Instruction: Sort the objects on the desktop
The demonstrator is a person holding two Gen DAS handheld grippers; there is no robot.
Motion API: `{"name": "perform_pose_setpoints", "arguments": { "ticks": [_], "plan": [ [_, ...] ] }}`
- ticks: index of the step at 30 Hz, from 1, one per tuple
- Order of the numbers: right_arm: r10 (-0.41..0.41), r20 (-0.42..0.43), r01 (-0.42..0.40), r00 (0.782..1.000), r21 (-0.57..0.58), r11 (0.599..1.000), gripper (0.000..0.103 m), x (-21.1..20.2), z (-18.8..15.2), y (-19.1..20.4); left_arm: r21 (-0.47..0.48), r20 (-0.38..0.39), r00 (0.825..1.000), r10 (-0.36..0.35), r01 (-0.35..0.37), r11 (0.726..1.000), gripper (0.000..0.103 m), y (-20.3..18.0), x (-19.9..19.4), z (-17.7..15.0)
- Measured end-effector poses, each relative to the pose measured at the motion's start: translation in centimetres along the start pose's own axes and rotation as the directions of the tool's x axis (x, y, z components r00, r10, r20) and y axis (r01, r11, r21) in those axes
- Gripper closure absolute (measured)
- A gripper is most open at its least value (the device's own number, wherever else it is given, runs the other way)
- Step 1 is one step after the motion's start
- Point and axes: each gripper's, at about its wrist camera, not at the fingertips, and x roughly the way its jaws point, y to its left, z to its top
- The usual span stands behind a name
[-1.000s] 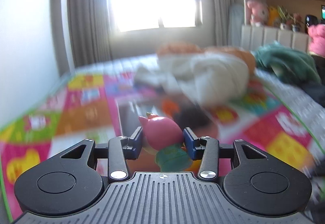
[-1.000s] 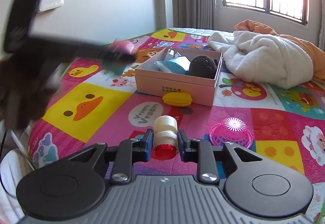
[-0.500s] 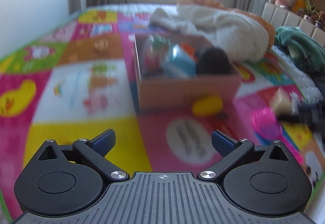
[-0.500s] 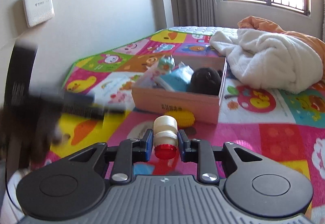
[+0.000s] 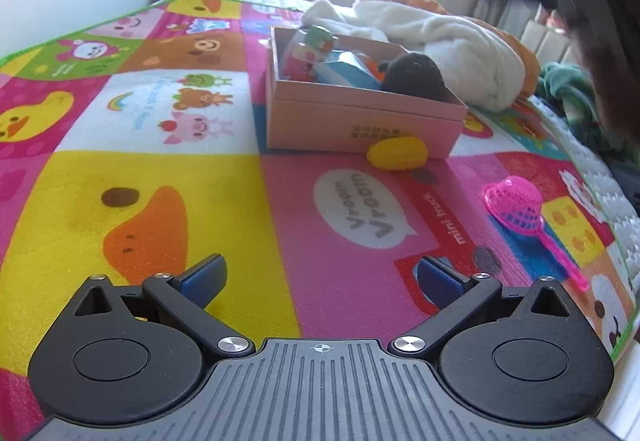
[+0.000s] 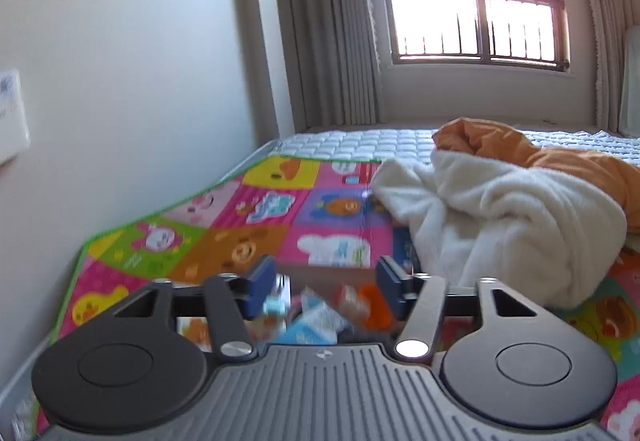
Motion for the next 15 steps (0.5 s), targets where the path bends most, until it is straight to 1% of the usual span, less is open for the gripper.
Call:
{"name": "perform_pose_setpoints", "arguments": {
  "ticks": [1, 2, 4, 7, 9, 12, 13, 14, 15],
  "plan": [
    [-0.009, -0.006, 0.009, 1.0, -0.028, 1.0, 0.029, -0.4, -1.8, 0.3, -0.011, -0.001, 1.0, 0.004, -0.004, 1.0, 0.0, 0.1, 0.1, 0.0],
    [-0.022, -0.022, 0.021, 1.0, -0.058, 0.998, 0.029, -0.5, -3.7, 0.6, -0.019, 0.001, 1.0, 0.012, -0.012, 1.0, 0.0, 0.2, 0.2, 0.0],
    [-0.036, -0.095, 0.027, 0.995, -0.099, 0.995, 0.029, 0.1, -7.4, 1.3, -0.028, 0.013, 0.999, 0.038, -0.038, 0.999, 0.0, 0.3, 0.0, 0.0],
    [-0.031, -0.195, 0.012, 0.98, -0.097, 0.995, 0.029, 2.2, -11.3, 1.8, -0.03, 0.036, 0.996, 0.078, -0.077, 0.997, 0.0, 0.8, -0.8, -0.1],
    [-0.026, -0.221, 0.001, 0.975, -0.11, 0.994, 0.029, 3.5, -12.6, 2.4, -0.044, 0.038, 0.994, 0.1, -0.098, 0.994, 0.0, 1.3, -1.2, -0.1],
    [-0.044, -0.236, 0.015, 0.971, -0.123, 0.992, 0.03, 5.5, -13.5, 3.2, -0.053, 0.046, 0.989, 0.139, -0.136, 0.989, 0.0, 1.8, -1.7, -0.1],
    [-0.04, -0.246, 0.011, 0.969, -0.119, 0.993, 0.042, 5.9, -13.4, 3.3, -0.042, 0.049, 0.987, 0.154, -0.152, 0.987, 0.0, 1.8, -1.8, -0.2],
    [-0.031, -0.257, 0.001, 0.966, -0.116, 0.993, 0.042, 6.0, -13.5, 3.5, -0.027, 0.052, 0.986, 0.161, -0.16, 0.987, 0.0, 1.7, -2.0, -0.3],
    [-0.029, -0.249, 0.0, 0.968, -0.115, 0.993, 0.042, 5.8, -13.5, 3.7, -0.015, 0.052, 0.986, 0.158, -0.158, 0.987, 0.0, 1.6, -2.1, -0.4]
  ]
}}
